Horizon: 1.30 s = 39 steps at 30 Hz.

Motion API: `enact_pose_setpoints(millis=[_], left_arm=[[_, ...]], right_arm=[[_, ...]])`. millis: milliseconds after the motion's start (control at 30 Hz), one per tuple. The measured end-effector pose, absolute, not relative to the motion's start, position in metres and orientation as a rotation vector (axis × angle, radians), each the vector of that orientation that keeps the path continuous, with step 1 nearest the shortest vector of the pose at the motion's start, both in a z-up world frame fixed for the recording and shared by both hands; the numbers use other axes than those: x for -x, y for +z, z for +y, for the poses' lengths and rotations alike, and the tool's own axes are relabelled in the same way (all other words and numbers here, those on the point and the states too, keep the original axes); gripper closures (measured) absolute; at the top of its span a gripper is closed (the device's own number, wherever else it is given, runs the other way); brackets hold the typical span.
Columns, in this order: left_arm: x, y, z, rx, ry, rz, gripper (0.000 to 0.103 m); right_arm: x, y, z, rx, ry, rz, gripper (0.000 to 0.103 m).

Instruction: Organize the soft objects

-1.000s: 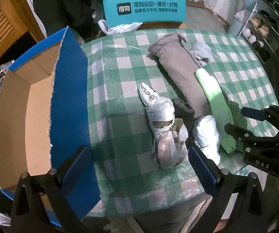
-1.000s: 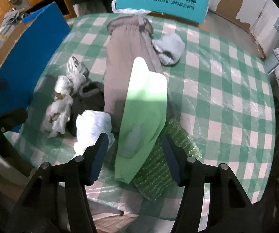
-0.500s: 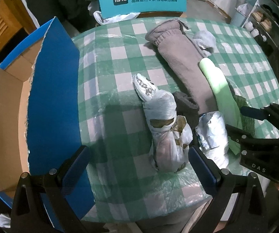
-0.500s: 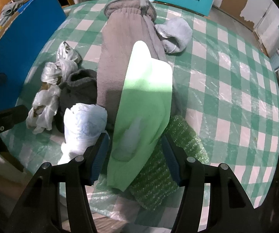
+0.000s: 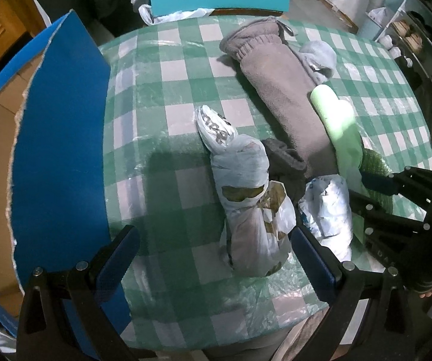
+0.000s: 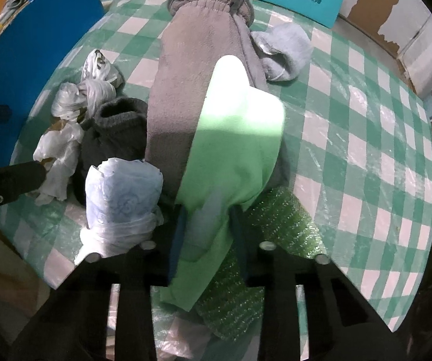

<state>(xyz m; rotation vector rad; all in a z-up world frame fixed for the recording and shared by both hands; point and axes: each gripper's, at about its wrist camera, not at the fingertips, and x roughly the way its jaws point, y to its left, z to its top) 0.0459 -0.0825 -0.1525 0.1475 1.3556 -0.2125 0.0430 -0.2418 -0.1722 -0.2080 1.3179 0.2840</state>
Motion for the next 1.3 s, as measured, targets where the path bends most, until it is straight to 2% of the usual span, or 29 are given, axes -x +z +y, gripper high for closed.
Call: enact_pose_setpoints(millis=[200, 267, 333, 467, 533, 567, 633, 800, 1100, 1167, 1300], left_arm=[[-0.048, -0.158, -0.081, -0.129, -0.218, 1.362, 0.001], [-0.048, -0.158, -0.08, -0.12, -0.223, 1.36, 0.005], [-0.049, -0.16, -0.08, -0.11, -0.227, 1.368, 0.016], [-0.05, -0.163, -0.079, -0.081, -0.247, 1.381, 0.029], [-0.049, -0.164, -0.078, -0.068, -0.26, 1.387, 0.046], [-0.049, -0.164, -0.078, -0.06, -0.267, 1.389, 0.05], [-0.048, -0.164, -0.078, -0.046, -0.28, 1.391, 0.07], [-0.047, -0.158, -0.078, -0.037, -0.285, 1.374, 0.085], [-0.045, -0.152, -0.07, -0.066, -0.24, 1.374, 0.086], [-0.046, -0.152, -0.07, -0.072, -0.233, 1.375, 0.086], [-0.045, -0.152, -0.071, -0.094, -0.22, 1.368, 0.085]], right_arm=[[-0.039, -0.163, -0.256, 0.128, 0.294, 1.299, 0.082], [-0.038, -0.159, -0.261, 0.101, 0.298, 1.294, 0.082], [-0.037, -0.154, -0.263, 0.077, 0.302, 1.288, 0.082], [-0.035, -0.145, -0.268, 0.031, 0.316, 1.277, 0.082], [-0.035, -0.141, -0.27, 0.013, 0.321, 1.269, 0.082], [-0.032, -0.135, -0.266, 0.006, 0.323, 1.268, 0.082], [-0.033, -0.133, -0.269, -0.013, 0.328, 1.264, 0.082], [-0.029, -0.133, -0.276, -0.022, 0.318, 1.268, 0.082], [-0.029, -0.139, -0.312, -0.035, 0.174, 1.319, 0.081], [-0.03, -0.137, -0.32, -0.038, 0.135, 1.309, 0.069], [-0.03, -0.129, -0.327, -0.05, 0.112, 1.281, 0.068]])
